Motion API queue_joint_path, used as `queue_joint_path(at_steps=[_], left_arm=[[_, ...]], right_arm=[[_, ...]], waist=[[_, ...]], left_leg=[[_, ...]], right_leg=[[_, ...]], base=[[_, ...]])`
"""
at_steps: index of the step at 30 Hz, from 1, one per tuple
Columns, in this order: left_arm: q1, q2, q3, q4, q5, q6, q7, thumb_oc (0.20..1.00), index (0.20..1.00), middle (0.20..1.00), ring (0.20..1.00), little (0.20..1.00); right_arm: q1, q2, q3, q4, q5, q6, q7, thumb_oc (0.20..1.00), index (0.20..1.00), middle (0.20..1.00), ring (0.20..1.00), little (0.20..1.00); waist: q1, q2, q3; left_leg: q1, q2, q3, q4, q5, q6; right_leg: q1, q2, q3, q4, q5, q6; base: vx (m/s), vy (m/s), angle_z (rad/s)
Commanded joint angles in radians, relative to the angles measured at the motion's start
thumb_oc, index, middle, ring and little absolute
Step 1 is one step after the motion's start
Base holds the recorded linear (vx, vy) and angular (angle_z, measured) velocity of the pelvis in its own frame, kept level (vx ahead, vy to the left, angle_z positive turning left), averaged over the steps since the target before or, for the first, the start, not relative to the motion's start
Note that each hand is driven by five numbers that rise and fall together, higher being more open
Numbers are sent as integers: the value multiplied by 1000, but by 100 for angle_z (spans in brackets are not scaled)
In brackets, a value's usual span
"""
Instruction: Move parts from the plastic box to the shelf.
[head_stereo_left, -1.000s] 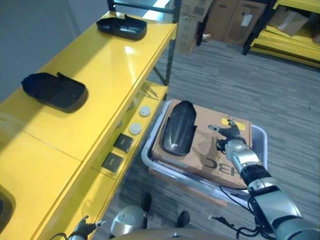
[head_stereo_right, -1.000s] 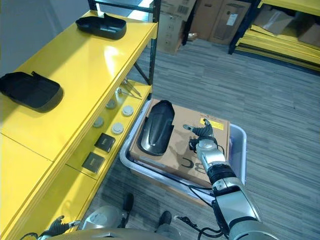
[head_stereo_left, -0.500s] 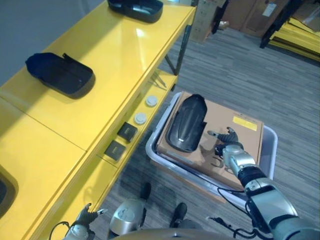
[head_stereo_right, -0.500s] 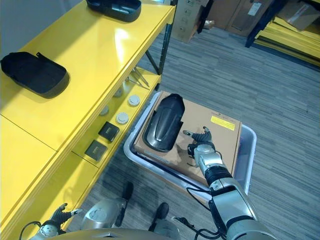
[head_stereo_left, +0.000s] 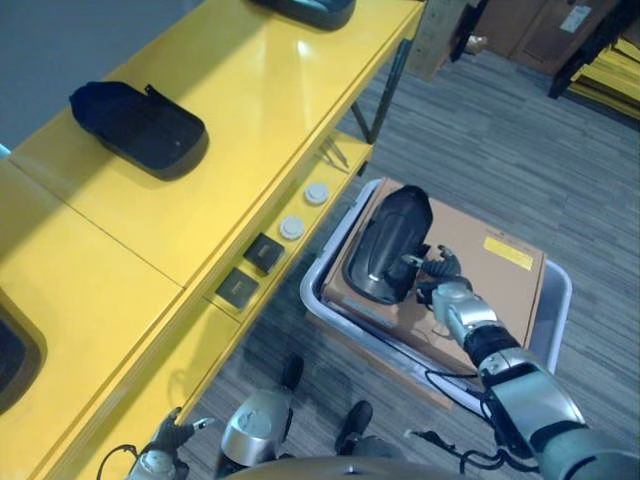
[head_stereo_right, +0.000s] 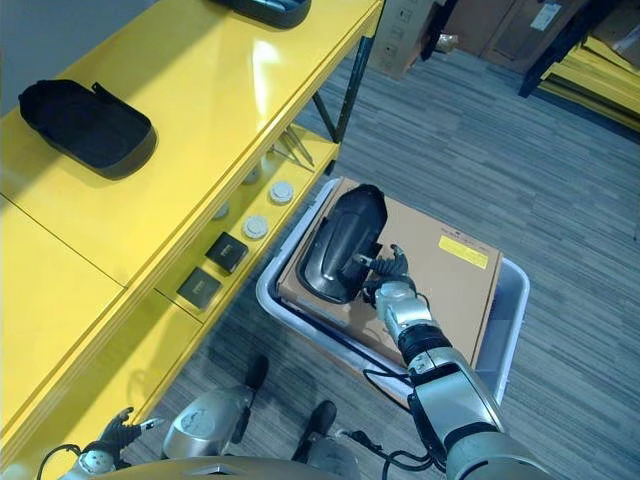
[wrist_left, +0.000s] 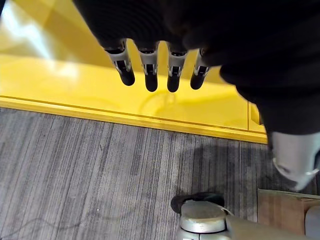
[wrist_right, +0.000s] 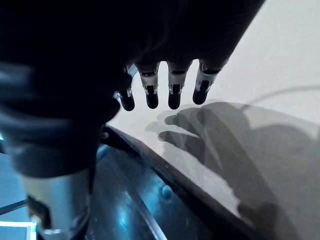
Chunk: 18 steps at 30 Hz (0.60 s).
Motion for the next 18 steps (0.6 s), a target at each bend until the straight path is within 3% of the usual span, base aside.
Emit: queue_joint_path(at_steps=[1, 4, 5, 9, 14, 15, 16, 17, 18], left_arm=[[9, 50, -33, -1, -17, -15, -9, 1000, 1000, 1000, 1000, 1000], [9, 50, -33, -1, -17, -15, -9, 1000, 1000, 1000, 1000, 1000], [-3, 50, -52, -5, -34, -28, 3, 1000, 1000, 1000, 1000, 1000], [-42, 65, -73, -5, -64, -46, 2, 1000, 1000, 1000, 1000, 1000], [-60, 74, -79, -24, -88, -45, 7, 1000, 1000, 1000, 1000, 1000], [-62, 76, -80, -26, -89, -46, 7, 1000, 1000, 1000, 1000, 1000], [-63, 78, -79, -27, -91, -46, 6, 1000, 1000, 1000, 1000, 1000], [-65, 81, -79, -33, -91, -45, 5, 1000, 1000, 1000, 1000, 1000], [-69, 87, -79, -43, -91, -44, 4, 1000, 1000, 1000, 1000, 1000]], right_arm=[[-45, -31, 52, 20, 6, 6, -16, 1000, 1000, 1000, 1000, 1000], [-45, -31, 52, 20, 6, 6, -16, 1000, 1000, 1000, 1000, 1000], [-40, -7, 76, 119, -41, 13, -27, 1000, 1000, 1000, 1000, 1000], [-94, 3, 107, 205, -71, -2, -25, 1000, 1000, 1000, 1000, 1000], [-106, 5, 139, 221, -99, 5, -9, 1000, 1000, 1000, 1000, 1000], [-105, 4, 143, 220, -100, 6, -4, 573, 573, 573, 573, 573], [-104, 3, 146, 219, -103, 6, -2, 498, 498, 498, 498, 498], [-103, 3, 152, 217, -108, 8, 0, 200, 200, 200, 200, 200], [-99, 1, 159, 219, -112, 3, 7, 200, 200, 200, 200, 200]], waist=[[18, 22, -43], [18, 22, -43], [32, 17, -21], [47, 12, 9], [53, 5, 35], [53, 3, 37], [54, 2, 39], [55, 0, 42], [57, -6, 48]], left_leg=[[-29, 52, 36, 69, -94, -7], [-29, 52, 36, 69, -94, -7], [-49, 50, 29, 81, -94, -5], [-100, 40, 17, 101, -91, -3], [-134, 33, 10, 118, -89, 0], [-137, 33, 9, 120, -89, 0], [-139, 33, 9, 120, -89, 0], [-141, 33, 9, 120, -88, 0], [-148, 33, 9, 122, -88, 1]], right_leg=[[-79, -49, 33, 75, 11, 52], [-79, -49, 33, 75, 11, 52], [-82, -47, 28, 73, 14, 53], [-108, -47, 18, 73, 19, 55], [-130, -44, 17, 77, 24, 56], [-132, -43, 17, 77, 25, 56], [-133, -43, 17, 77, 25, 57], [-133, -42, 17, 76, 26, 58], [-136, -41, 14, 75, 29, 59]], base=[[0, 0, 0], [-10, -8, 0], [-41, -31, -1], [-94, -19, 17], [-69, -13, 4], [-35, -28, -1], [0, 0, 0], [-37, -41, 4], [-48, -69, 5]])
